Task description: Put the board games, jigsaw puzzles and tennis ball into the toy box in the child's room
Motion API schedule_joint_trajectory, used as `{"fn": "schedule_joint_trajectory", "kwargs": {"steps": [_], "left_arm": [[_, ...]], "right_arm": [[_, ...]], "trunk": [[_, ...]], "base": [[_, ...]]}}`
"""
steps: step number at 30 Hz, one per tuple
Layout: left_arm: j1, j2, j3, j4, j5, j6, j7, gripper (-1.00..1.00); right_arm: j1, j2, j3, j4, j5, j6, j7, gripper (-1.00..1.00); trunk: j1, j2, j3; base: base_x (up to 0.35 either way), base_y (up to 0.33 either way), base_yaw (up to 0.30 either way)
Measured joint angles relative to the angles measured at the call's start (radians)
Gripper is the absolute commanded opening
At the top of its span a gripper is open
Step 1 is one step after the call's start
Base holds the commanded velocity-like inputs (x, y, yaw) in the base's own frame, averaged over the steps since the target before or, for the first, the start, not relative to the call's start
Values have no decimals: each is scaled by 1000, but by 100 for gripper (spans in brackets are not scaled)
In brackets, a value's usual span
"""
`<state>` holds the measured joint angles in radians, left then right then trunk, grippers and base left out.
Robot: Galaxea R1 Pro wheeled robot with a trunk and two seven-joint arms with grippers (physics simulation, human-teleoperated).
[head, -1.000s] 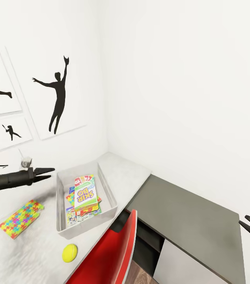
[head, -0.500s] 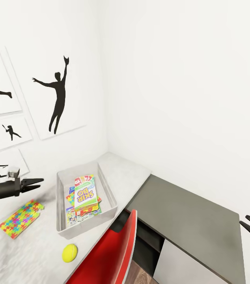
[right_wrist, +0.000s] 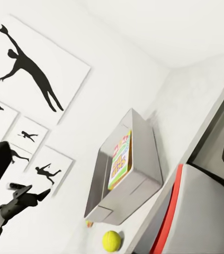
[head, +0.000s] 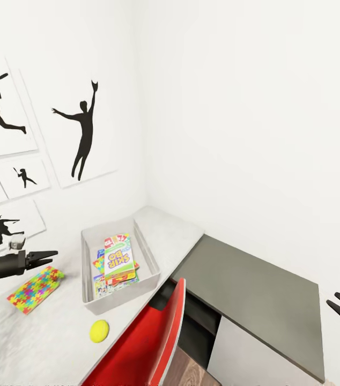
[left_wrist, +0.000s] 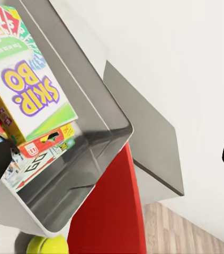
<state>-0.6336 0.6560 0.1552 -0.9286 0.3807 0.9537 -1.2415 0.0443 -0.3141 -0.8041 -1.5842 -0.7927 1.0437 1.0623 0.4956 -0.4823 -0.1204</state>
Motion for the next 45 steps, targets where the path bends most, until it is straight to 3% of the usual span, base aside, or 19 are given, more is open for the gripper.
{"fn": "schedule_joint_trajectory", "kwargs": {"steps": [8,23,34,38,45], "left_arm": [[3,0,0,4,0,-3,1,100],[5,-1,-4,7,-2,-29,3,100],[45,-13,-12,15,-8,-104,14,100],[50,-17,-19,15,-42,-133,19,100],[53,-51,-46,15,-166,-161,28,100]], "right_arm": [[0,0,2,0,0,0,0,100],[0,0,1,0,0,0,-1,100],[0,0,5,0,0,0,-1,100],[0,0,7,0,0,0,-2,100],[0,0,8,0,0,0,-2,100]], "trunk": [[0,0,4],[0,0,5],[0,0,5],[0,0,5],[0,0,5]], "base": [[-65,0,0],[-279,-11,0],[-63,-13,0],[-8,-2,0],[-2,-1,0]]}}
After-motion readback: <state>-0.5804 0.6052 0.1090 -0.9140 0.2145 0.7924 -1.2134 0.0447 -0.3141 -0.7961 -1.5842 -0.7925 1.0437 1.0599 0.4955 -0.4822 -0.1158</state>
